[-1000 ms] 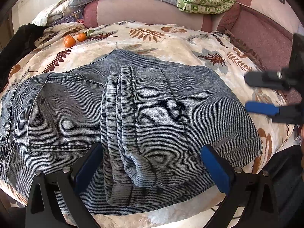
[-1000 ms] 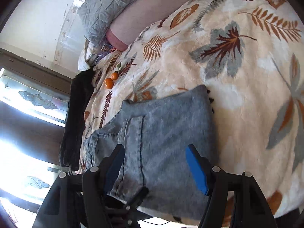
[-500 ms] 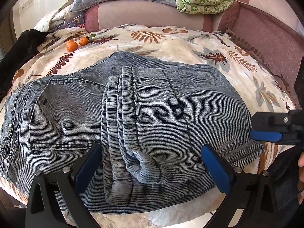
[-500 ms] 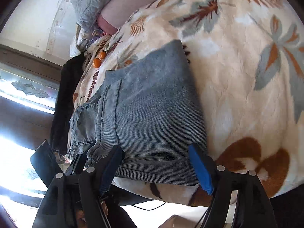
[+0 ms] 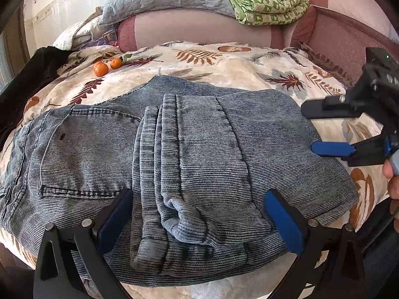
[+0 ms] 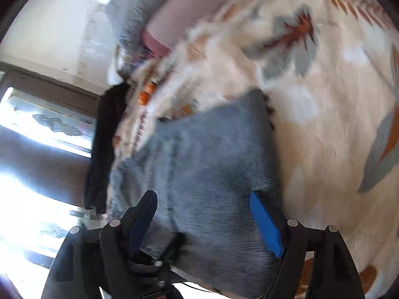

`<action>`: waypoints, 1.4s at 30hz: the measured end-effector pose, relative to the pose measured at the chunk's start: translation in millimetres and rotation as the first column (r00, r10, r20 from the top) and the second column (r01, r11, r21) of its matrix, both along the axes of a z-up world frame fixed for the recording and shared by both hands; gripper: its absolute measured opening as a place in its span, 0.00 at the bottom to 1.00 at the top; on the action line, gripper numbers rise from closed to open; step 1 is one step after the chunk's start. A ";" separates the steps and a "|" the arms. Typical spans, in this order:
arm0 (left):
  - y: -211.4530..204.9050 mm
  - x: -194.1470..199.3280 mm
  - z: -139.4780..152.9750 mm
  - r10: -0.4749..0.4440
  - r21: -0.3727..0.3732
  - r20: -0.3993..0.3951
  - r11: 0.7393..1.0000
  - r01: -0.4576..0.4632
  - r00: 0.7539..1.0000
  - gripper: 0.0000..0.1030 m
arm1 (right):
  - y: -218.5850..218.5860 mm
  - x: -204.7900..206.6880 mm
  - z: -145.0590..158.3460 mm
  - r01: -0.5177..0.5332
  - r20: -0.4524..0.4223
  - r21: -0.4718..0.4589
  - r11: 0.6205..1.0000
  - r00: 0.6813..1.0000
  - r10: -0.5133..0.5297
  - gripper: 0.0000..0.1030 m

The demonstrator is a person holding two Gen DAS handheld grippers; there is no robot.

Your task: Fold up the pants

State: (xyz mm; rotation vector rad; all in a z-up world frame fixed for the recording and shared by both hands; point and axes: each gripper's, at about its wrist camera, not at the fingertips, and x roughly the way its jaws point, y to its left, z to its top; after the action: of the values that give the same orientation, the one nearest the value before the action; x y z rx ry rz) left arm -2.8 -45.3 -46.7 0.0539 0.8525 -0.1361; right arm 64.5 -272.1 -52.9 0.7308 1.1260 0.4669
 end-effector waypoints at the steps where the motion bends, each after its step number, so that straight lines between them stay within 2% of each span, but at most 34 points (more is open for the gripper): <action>1: 0.5 -0.7 -0.3 0.002 -0.004 0.007 1.000 -0.002 1.000 1.00 | 0.7 -0.2 7.0 -0.012 0.009 -0.003 1.000 1.000 0.012 0.77; 2: 0.2 -1.2 -0.7 0.005 -0.006 0.016 1.000 -0.005 1.000 1.00 | 2.0 -1.3 11.4 -0.028 0.031 -0.015 0.999 0.999 0.029 0.78; 7: -1.9 -3.9 -2.3 0.037 -0.003 0.057 0.999 -0.037 0.998 1.00 | 5.8 -2.4 7.0 -0.036 0.025 -0.031 0.999 0.999 0.037 0.78; 11: -2.6 -5.0 -2.8 0.054 -0.006 0.074 0.999 -0.054 0.996 1.00 | 1.8 -1.1 4.1 -0.026 0.020 -0.001 1.000 0.999 0.026 0.78; 21: -0.8 -7.1 -1.4 0.022 -0.012 0.058 1.000 -0.022 0.998 1.00 | 1.5 -4.7 5.0 -0.026 0.034 -0.017 1.000 0.999 0.027 0.78; 40: 0.8 -7.6 -0.5 0.025 -0.033 0.049 0.999 -0.023 0.998 1.00 | 5.1 -10.2 10.7 -0.019 0.054 -0.052 0.998 0.998 0.022 0.78; 42: 2.1 -7.2 0.2 0.025 -0.040 0.047 0.999 -0.023 0.999 1.00 | 5.2 -16.7 24.1 -0.004 0.120 -0.082 0.997 0.993 0.014 0.79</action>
State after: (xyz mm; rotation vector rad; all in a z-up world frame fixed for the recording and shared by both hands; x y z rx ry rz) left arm -10.0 -43.2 -46.4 0.0097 0.8023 -0.1285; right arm 47.8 -266.8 -28.8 0.6183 1.0300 0.4640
